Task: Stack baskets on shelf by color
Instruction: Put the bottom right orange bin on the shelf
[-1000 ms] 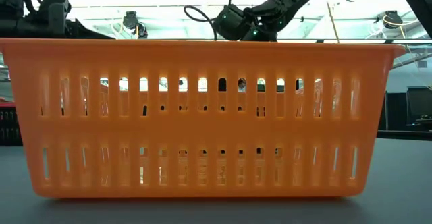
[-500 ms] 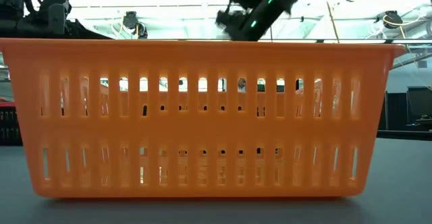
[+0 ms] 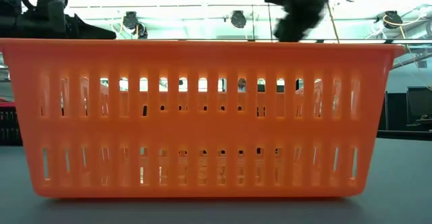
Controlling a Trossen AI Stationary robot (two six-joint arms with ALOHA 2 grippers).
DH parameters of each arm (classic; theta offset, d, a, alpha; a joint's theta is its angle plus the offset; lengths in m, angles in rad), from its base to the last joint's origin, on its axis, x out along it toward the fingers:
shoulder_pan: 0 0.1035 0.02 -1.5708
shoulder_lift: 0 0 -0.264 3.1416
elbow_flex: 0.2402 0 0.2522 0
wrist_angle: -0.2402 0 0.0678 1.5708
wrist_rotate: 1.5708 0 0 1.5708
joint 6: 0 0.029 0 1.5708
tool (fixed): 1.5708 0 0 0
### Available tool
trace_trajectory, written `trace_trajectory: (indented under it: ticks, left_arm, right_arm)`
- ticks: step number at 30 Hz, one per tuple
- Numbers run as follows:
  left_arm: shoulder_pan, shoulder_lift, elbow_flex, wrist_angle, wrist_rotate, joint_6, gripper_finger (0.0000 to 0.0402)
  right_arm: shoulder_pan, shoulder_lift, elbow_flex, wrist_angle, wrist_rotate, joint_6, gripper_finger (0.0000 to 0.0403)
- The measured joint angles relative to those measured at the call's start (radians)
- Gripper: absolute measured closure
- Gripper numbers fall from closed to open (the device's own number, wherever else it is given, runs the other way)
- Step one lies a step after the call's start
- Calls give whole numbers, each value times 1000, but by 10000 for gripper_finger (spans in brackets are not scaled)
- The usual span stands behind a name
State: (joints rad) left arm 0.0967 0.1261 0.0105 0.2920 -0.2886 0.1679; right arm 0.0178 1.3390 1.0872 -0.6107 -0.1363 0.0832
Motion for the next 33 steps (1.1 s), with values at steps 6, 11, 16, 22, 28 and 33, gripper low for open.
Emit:
trace_trajectory:
  ticks: [6, 11, 16, 22, 28, 33]
  left_arm:
    - [1, 0, 0, 32, 0, 60, 364]
    - [1, 0, 0, 89, -1, 74, 364]
    - [1, 0, 0, 128, -5, 87, 364]
    - [1, 0, 0, 187, -10, 171, 364]
    - [2, 0, 0, 250, -10, 197, 364]
    - [2, 0, 0, 291, -10, 232, 364]
  right_arm:
    - [201, -122, -179, -9, -155, 281, 306]
    - [348, -143, -211, 192, -50, 665, 307]
    - [434, -92, -180, 209, 46, 882, 307]
    - [497, 21, -92, 54, 66, 1150, 307]
    - [569, 86, -68, 61, 40, 1292, 307]
    - [601, 116, -68, 26, 58, 1381, 307]
